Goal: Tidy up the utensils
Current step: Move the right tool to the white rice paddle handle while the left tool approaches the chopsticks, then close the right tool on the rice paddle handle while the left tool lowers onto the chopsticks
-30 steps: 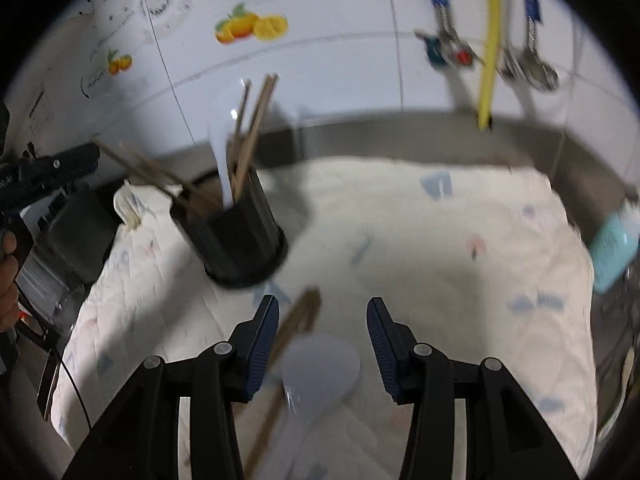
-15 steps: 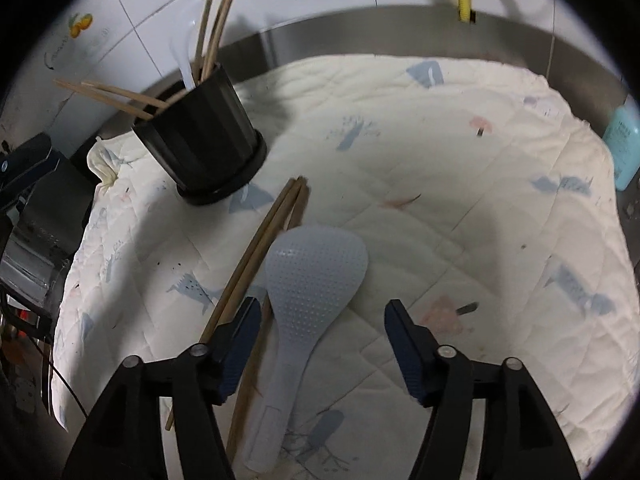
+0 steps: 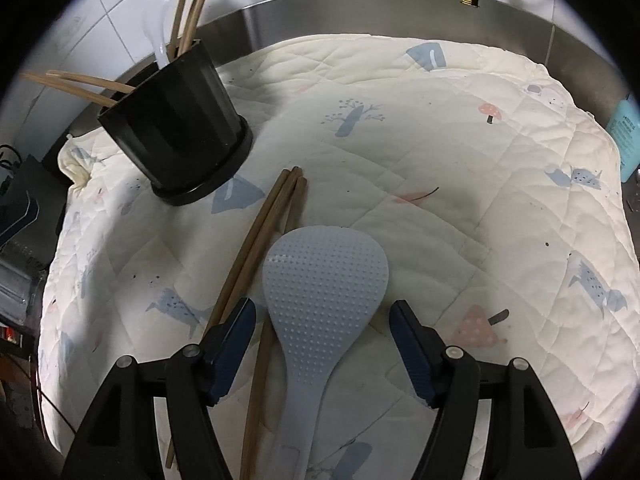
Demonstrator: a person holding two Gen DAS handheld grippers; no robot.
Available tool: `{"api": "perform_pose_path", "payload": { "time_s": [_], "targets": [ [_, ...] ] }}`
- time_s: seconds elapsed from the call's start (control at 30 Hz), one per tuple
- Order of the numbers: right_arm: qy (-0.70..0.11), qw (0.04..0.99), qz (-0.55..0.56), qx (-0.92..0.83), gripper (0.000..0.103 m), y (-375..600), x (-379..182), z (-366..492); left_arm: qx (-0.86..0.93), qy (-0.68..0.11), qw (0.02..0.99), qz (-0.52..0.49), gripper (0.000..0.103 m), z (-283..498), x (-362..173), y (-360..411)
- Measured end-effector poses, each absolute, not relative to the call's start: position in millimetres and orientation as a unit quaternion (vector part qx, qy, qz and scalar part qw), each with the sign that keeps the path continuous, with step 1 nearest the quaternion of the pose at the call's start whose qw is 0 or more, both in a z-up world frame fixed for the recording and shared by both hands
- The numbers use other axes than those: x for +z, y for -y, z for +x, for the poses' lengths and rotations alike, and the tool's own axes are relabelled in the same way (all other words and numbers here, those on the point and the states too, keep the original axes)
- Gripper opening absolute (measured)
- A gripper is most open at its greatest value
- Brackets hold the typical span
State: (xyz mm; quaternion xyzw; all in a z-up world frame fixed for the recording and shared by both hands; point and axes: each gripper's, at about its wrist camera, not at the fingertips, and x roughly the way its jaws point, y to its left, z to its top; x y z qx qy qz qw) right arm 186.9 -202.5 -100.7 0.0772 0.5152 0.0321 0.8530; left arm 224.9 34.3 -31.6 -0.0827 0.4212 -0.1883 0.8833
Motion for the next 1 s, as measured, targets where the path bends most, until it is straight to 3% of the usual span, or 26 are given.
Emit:
{"api": "perform_pose_path", "payload": {
  "time_s": [0.3,0.4,0.8,0.9,0.97,1.0],
  "targets": [
    [-0.514,0.855,0.057,0.02,0.076,201,-102,190,-0.21,-0.437,0.872,-0.063,0.04,226,-41,-15],
    [-0.512,0.856,0.061,0.019,0.069,204,-101,191,-0.223,-0.448,0.864,-0.056,0.04,227,-46,-5],
    [-0.504,0.859,0.085,0.022,0.069,225,-96,179,-0.259,-0.498,0.828,-0.019,0.04,247,-85,52],
    [-0.504,0.859,0.092,0.018,0.069,232,-95,174,-0.265,-0.5,0.825,-0.003,0.036,254,-95,69],
    [-0.502,0.86,0.096,0.019,0.069,236,-93,171,-0.268,-0.506,0.82,0.01,0.025,261,-105,81],
    [-0.501,0.86,0.095,0.019,0.069,236,-93,170,-0.268,-0.511,0.817,0.012,0.024,264,-109,85]
  ]
}}
